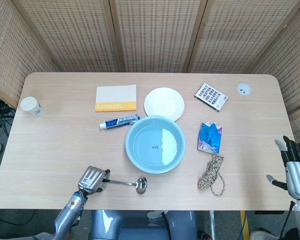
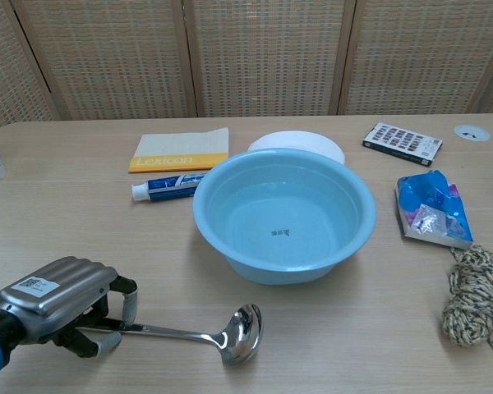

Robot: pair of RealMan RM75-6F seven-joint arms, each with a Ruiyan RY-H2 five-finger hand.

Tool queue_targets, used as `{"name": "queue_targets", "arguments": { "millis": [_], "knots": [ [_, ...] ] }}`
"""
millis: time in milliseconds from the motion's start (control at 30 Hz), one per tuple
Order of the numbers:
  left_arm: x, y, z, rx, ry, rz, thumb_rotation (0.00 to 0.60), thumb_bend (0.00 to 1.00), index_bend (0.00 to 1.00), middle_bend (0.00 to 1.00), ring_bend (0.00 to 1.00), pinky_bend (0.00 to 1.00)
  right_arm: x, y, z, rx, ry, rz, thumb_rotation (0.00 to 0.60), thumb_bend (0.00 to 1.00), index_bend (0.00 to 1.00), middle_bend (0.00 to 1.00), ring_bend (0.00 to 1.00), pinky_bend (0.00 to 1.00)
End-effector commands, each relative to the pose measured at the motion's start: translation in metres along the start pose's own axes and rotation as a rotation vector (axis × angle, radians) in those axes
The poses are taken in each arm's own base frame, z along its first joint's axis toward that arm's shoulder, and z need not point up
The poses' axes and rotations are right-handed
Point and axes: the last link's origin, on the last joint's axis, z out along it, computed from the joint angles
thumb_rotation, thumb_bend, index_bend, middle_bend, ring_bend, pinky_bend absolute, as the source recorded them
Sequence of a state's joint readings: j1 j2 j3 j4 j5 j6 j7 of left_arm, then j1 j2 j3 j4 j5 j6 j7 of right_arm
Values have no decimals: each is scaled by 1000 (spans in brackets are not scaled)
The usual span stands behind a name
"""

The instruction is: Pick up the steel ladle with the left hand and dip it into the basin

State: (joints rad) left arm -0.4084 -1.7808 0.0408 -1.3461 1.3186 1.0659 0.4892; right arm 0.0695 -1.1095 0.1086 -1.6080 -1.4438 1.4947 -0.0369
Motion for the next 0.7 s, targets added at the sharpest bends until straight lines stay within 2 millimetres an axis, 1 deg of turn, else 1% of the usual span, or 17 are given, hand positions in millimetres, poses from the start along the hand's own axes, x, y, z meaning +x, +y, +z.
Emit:
{"name": "queue_targets", "arguments": {
  "millis": [33,200,300,400,567,700],
  "knots": [
    [6,-4,0,3,25,-9,600,387,811,1000,1000,1000,0,0,0,0,-3,-2,600,0,0,0,0,0],
    [21,-13,-6,-26,75,-23,600,393,875,1000,1000,1000,-1,-1,0,1,-7,-6,600,0,0,0,0,0],
    [28,-21,-10,-40,90,-17,600,397,889,1000,1000,1000,-2,-1,0,-1,-8,-7,600,0,0,0,0,0],
    [33,-26,-13,-48,99,-19,600,439,908,1000,1000,1000,-2,-1,0,0,-10,-9,600,0,0,0,0,0],
    [43,-35,-17,-62,112,-19,600,475,917,1000,1000,1000,-4,-2,0,2,-14,-15,600,0,0,0,0,0],
    [52,-37,-21,-81,116,-25,600,476,917,1000,1000,1000,-5,-3,0,2,-16,-19,600,0,0,0,0,0]
  ]
}}
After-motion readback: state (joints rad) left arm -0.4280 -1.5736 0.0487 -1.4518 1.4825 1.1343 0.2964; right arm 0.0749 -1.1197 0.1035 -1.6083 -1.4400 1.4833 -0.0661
